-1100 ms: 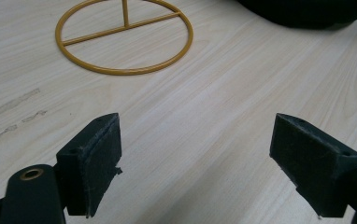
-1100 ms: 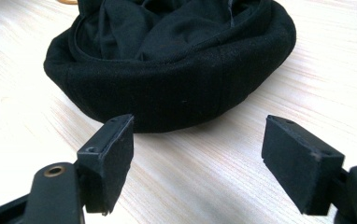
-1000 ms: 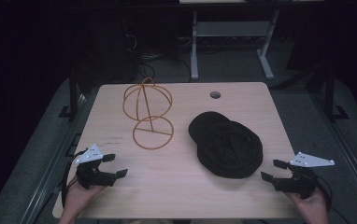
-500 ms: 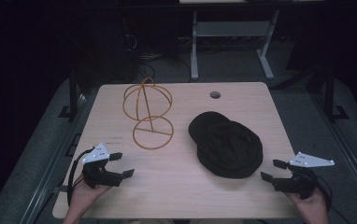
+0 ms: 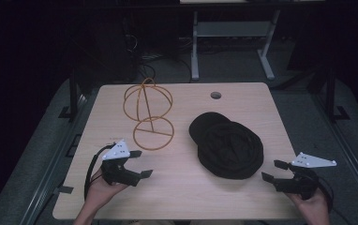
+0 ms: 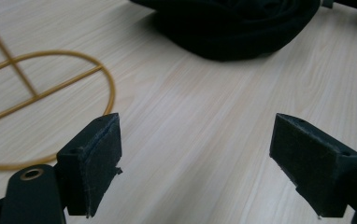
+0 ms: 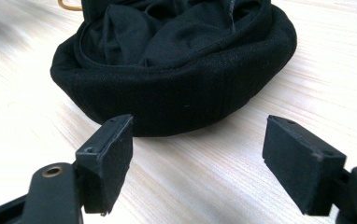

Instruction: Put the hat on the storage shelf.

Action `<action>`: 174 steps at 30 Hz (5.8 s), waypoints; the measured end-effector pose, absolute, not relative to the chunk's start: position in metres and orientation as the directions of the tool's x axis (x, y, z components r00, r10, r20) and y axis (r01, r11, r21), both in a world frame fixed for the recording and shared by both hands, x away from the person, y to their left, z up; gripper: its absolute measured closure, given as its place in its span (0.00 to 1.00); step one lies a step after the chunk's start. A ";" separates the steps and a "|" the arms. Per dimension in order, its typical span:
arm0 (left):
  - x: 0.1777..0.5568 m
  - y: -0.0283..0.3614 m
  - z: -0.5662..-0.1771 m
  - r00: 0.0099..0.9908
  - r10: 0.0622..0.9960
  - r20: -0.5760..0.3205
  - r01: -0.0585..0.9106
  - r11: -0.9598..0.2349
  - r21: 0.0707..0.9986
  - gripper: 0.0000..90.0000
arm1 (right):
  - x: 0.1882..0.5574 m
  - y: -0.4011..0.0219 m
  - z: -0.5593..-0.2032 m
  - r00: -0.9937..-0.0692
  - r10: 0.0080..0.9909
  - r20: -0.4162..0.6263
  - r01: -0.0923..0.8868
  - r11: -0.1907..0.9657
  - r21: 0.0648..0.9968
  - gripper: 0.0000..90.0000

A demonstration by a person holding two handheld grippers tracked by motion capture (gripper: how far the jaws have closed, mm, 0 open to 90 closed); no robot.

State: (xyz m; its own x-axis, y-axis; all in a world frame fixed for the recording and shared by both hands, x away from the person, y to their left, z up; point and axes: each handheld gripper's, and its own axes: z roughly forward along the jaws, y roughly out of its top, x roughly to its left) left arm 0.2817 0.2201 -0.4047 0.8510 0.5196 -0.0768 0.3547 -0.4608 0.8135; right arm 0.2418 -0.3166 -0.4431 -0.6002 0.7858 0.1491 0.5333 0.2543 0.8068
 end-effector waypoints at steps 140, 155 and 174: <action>0.325 -0.027 -0.437 0.998 0.020 -0.066 0.057 -0.777 0.627 0.87 | 0.242 -0.310 -0.442 -0.640 0.755 0.141 0.515 0.285 0.808 0.27; 0.334 -0.006 -0.400 0.984 0.071 -0.164 0.169 -0.663 0.730 0.88 | 0.241 -0.300 -0.438 -0.662 0.738 0.133 0.497 0.300 0.814 0.27; 0.343 0.025 -0.364 0.953 0.023 -0.303 0.271 -0.517 0.812 0.88 | 0.239 -0.276 -0.424 -0.690 0.714 0.119 0.433 0.274 0.859 0.23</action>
